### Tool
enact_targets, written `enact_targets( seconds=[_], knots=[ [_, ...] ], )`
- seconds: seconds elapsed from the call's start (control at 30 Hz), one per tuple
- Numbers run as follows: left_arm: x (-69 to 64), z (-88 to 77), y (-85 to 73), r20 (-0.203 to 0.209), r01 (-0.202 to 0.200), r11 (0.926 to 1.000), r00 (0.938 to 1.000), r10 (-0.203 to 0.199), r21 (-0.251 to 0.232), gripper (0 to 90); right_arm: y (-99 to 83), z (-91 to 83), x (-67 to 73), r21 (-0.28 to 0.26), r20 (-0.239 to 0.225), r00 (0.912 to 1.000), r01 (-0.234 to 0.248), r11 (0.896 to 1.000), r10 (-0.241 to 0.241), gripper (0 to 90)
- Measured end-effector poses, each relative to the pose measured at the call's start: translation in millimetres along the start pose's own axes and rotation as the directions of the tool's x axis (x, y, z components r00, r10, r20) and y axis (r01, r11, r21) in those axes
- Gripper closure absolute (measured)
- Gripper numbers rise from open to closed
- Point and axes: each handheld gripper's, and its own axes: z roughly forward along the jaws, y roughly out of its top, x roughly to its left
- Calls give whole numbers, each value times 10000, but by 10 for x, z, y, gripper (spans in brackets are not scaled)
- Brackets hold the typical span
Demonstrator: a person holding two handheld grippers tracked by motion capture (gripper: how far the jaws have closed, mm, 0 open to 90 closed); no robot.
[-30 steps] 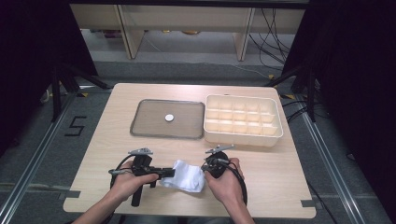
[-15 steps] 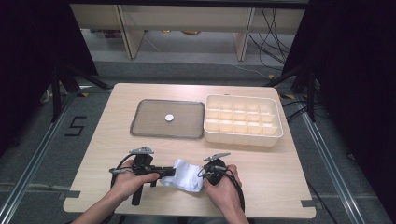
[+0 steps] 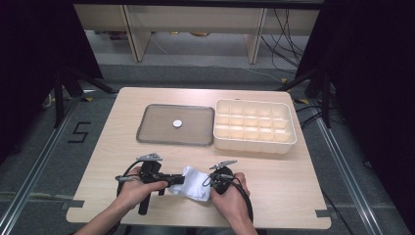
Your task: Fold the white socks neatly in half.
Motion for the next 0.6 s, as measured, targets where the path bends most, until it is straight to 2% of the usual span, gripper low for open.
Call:
enact_targets(
  seconds=[0.07, 0.17, 0.2, 0.23, 0.27, 0.33, 0.43, 0.47, 0.6],
  knots=[
    [-6, 1, 2, -29, 5, 10000, 10000, -6, -40, 843, 1, 0, 12, -73, -171, 9999, 4, 10000, -5, 900],
    [-9, 3, 5, -28, -33, 10000, 10000, 33, -36, 843, 2, 6, 11, -18, -57, 10000, -27, 10000, 27, 900],
    [-11, 5, 6, -36, -28, 10000, 10000, 27, -45, 843, 4, -3, 11, -49, -100, 9999, 125, 9999, -125, 900],
    [-12, 7, 8, -37, -28, 10000, 10000, 28, -53, 843, 6, -4, 20, -65, -220, 9998, 15, 10000, -16, 900],
    [-12, 7, 8, -37, -28, 10000, 10000, 28, -53, 843, 6, -2, 27, -7, -150, 9998, -97, 10000, 96, 900],
    [-21, 8, 15, -52, -42, 10000, 10000, 42, -63, 843, 6, -5, 34, -2, -269, 9996, -24, 10000, 23, 900],
    [-31, 4, 19, -177, -66, 10000, 9998, 65, -47, 843, 7, 10, 35, 12, -65, 10000, 28, 10000, -28, 900],
    [-24, 3, 23, -89, -108, 9999, 9999, 107, -44, 843, 9, 2, 53, 6, -275, 9996, -9, 10000, 9, 900],
    [-21, 1, 28, 5, -129, 9999, 9999, 129, 2, 843, 13, 16, 54, 11, -150, 9999, 26, 10000, -25, 900]
  ],
)
